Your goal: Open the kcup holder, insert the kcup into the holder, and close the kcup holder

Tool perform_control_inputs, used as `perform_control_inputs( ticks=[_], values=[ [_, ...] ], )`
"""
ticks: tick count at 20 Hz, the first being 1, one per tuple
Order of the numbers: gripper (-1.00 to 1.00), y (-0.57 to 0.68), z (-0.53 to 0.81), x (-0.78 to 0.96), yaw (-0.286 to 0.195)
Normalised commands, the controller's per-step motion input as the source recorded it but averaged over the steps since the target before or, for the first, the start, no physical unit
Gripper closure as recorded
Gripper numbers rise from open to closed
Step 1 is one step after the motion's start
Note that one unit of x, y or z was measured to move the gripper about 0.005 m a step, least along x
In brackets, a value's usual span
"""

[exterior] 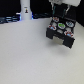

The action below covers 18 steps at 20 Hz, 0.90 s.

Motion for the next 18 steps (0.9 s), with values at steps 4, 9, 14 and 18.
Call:
perform_control_inputs(
  ticks=[4, 9, 14, 18],
  values=[
    [-1.00, -0.01, -0.04, -0.10, 0.037],
    [-1.00, 0.00, 0.30, 0.25, -0.003],
    [-1.00, 0.00, 0.35, 0.56, -0.002],
    [-1.00, 0.00, 0.26, 0.71, 0.000]
  ],
)
